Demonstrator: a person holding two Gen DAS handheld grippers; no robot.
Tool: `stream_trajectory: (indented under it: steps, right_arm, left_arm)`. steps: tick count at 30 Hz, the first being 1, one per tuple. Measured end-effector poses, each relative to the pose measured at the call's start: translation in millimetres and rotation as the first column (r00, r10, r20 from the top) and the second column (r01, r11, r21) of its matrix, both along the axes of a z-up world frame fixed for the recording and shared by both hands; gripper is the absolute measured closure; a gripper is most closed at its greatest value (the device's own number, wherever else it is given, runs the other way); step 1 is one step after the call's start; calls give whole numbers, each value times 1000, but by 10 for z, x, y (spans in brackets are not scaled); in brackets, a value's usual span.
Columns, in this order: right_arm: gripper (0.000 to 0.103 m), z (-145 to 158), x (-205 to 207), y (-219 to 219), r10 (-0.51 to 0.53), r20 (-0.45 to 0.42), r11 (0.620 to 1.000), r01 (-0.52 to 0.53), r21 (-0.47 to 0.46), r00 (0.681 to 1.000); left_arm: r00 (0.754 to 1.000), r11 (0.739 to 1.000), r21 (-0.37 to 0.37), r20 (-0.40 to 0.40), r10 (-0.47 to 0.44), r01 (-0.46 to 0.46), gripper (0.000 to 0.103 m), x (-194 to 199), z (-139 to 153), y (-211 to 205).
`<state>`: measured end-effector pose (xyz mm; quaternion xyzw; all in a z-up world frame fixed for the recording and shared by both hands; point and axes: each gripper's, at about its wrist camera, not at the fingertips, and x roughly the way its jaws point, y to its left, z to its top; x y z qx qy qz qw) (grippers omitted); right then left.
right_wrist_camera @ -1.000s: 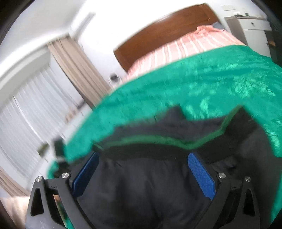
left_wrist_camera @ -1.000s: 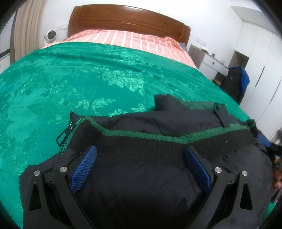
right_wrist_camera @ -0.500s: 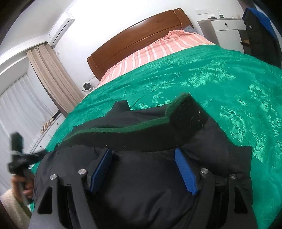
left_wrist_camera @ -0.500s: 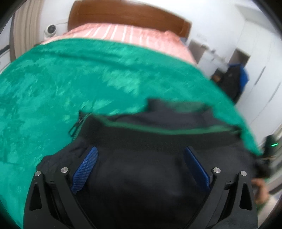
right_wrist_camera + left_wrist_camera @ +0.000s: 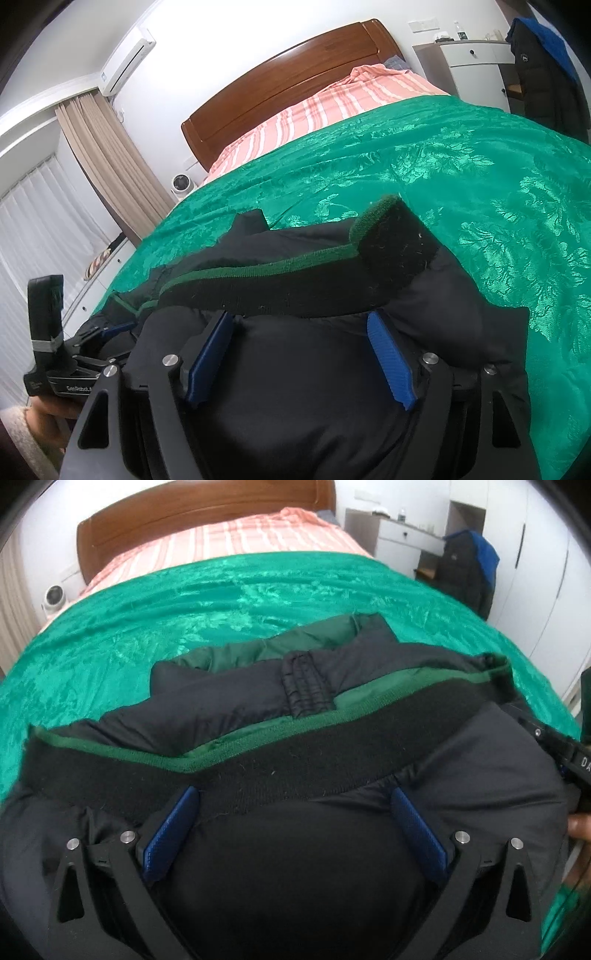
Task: Fold large clothes
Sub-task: 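Roll the held hem further toward the collar with both tools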
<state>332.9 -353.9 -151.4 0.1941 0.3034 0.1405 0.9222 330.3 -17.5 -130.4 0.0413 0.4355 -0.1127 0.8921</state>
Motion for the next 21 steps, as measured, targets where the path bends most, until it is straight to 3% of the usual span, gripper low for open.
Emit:
stream_trajectory:
  steps: [5,11,14,18,21]
  right_arm:
    - [28,-7,-1,-2,-1,1,1000,1,-5,1000]
    - [27,0,-21,3,0,8,1000,0,-10,1000]
    - [27,-6,-19,8,0,2,1000,0,-13,1000]
    - [27,-5,-16,9,-1,3,1000,1,-10,1000]
    - [27,-9,-19,2,0,9,1000,0,-6,1000]
  left_arm:
    - [999,998,56,-13,-33,34,3,-398,211,-61]
    - [1000,1000,27,-8,-14,14,1,-409,-93,-11]
    - [1000,999,43,-14,-9,9,3,-453,-49,-29]
    - [1000,999,48,-14,-12,13,6,-822,122,-17]
    - [1000,999,52,-6,-2,2,6,-952,1,-19]
